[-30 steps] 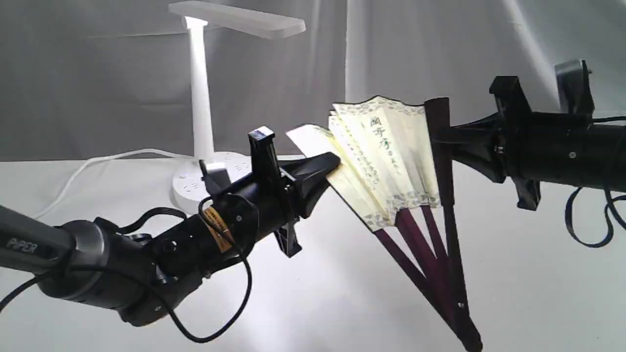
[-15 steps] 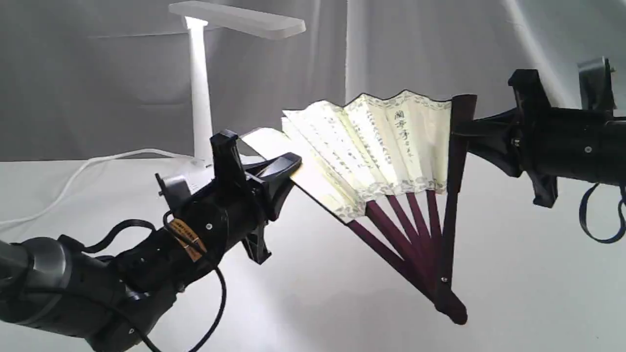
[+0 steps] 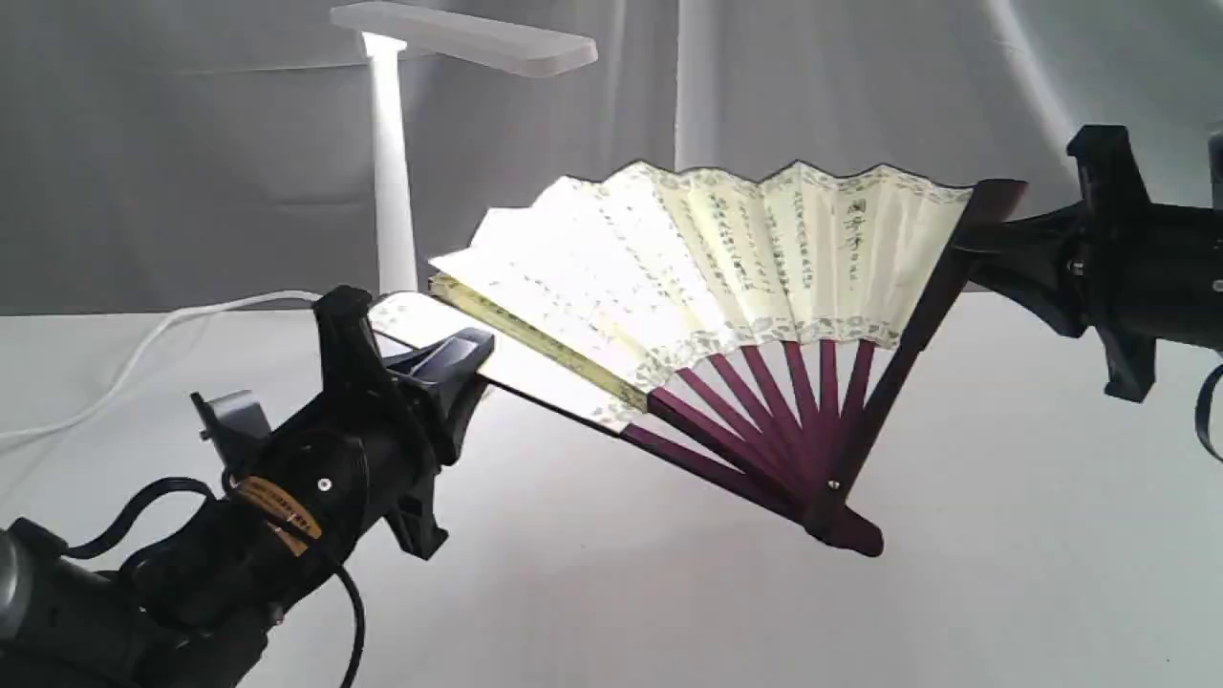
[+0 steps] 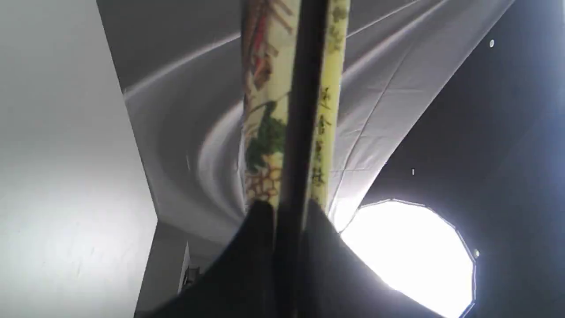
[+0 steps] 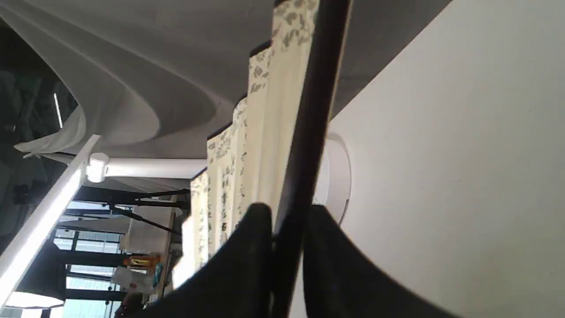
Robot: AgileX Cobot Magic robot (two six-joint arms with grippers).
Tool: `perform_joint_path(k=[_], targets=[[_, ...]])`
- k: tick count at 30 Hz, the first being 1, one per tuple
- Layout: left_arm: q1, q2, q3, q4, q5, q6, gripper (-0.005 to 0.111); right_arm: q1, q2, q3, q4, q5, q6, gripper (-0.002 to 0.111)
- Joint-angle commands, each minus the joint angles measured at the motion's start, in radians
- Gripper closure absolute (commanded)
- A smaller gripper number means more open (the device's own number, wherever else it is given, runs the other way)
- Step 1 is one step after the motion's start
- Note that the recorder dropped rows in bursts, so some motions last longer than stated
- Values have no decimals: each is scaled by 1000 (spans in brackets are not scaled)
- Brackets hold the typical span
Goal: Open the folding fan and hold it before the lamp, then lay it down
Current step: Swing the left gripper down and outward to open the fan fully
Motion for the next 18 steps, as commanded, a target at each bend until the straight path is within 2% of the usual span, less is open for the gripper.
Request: perform_joint_path(k=[1, 9, 15, 18], targets=[[-1, -37, 32, -78, -36, -1, 107, -38, -8, 2, -28, -7, -42, 108], [-23, -91, 110, -189, -36, 47, 107, -70, -8, 2, -28, 8, -42, 108], [-129, -117, 123, -342, -36, 138, 107, -86, -8, 2, -28, 34, -34, 108], [-226, -116, 123, -518, -36, 140, 107, -98, -10, 2, -28, 56, -26, 108]])
